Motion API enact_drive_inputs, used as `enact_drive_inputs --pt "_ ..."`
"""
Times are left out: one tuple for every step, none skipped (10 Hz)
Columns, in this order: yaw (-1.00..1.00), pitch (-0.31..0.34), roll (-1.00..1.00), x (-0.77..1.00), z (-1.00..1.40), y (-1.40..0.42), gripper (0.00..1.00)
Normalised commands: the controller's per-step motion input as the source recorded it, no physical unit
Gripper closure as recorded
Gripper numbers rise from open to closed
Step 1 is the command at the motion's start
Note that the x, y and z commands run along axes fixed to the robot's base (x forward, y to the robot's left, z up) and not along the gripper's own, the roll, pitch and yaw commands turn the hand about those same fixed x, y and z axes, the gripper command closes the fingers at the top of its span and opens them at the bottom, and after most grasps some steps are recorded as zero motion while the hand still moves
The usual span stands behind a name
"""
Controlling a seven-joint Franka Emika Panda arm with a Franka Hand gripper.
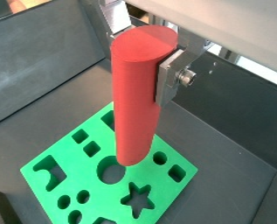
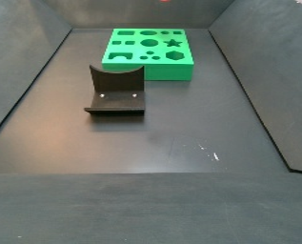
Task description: Insert the oval object.
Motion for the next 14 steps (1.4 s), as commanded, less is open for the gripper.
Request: enact_drive_inputs --pt "-0.7 -0.031 0.1 0.35 -0.45 -0.22 1.0" --pt "-0.63 -0.003 0.04 0.4 -0.45 -0.29 1.0" --pt "-0.68 -0.057 -0.01 0.19 -0.37 -0.3 1.0" --pt "-0.75 -0.011 -0.04 0.07 -0.25 -0.28 1.0" --pt "-0.71 0.0 -0.04 0.12 -0.25 -0.29 1.0" --pt "-0.58 0.171 -0.01 0.24 -0.43 -0.27 1.0" --pt "-0.57 0.196 -0.01 0.23 -0.43 -0.27 1.0" --pt "-0.7 0.136 -0.02 0.15 -0.43 -0.25 1.0" --pt "-0.79 0.059 -0.01 0.05 -0.42 -0.22 1.0" --pt "-0.85 0.091 0.0 0.0 -0.49 -0.19 1.0" --pt "-0.92 0.1 0.0 0.0 -0.45 -0.13 1.0" --pt "-0.93 0.069 0.0 0.0 -0.32 -0.12 1.0" --pt "-0.9 0.049 0.0 0.06 -0.23 -0.09 1.0" --pt "-0.87 0.019 0.0 0.15 -0.14 0.0 1.0"
